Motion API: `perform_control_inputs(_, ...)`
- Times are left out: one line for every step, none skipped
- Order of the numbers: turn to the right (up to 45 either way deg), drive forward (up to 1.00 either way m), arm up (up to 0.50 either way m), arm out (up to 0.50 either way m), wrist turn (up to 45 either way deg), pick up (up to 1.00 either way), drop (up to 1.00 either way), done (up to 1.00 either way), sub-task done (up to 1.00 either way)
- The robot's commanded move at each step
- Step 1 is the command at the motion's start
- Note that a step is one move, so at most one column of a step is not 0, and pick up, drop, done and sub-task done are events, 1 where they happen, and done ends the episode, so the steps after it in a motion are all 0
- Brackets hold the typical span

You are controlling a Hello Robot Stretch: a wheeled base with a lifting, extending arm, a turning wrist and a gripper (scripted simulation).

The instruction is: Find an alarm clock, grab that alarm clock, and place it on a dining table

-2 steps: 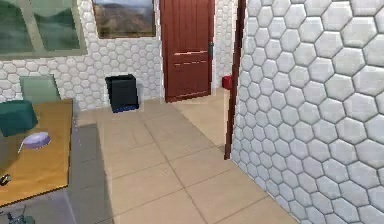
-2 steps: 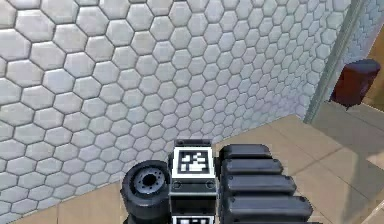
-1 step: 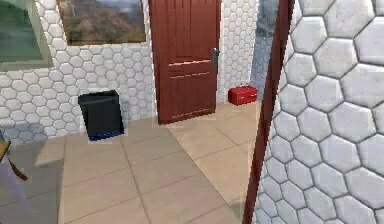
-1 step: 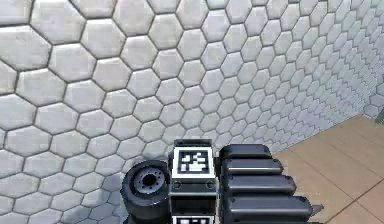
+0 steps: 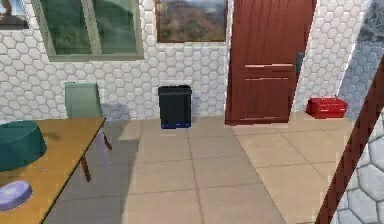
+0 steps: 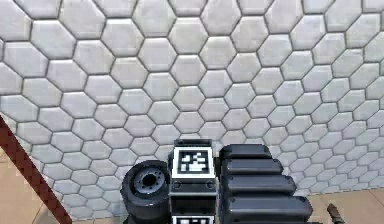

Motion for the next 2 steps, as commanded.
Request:
perform_control_inputs(0.0, 1.00, 0.00, 0.00, 0.0, 0.00, 0.00, 0.00, 0.00)
perform_control_inputs(45.0, 0.00, 0.00, 0.00, 0.0, 0.00, 0.00, 0.00, 0.00)
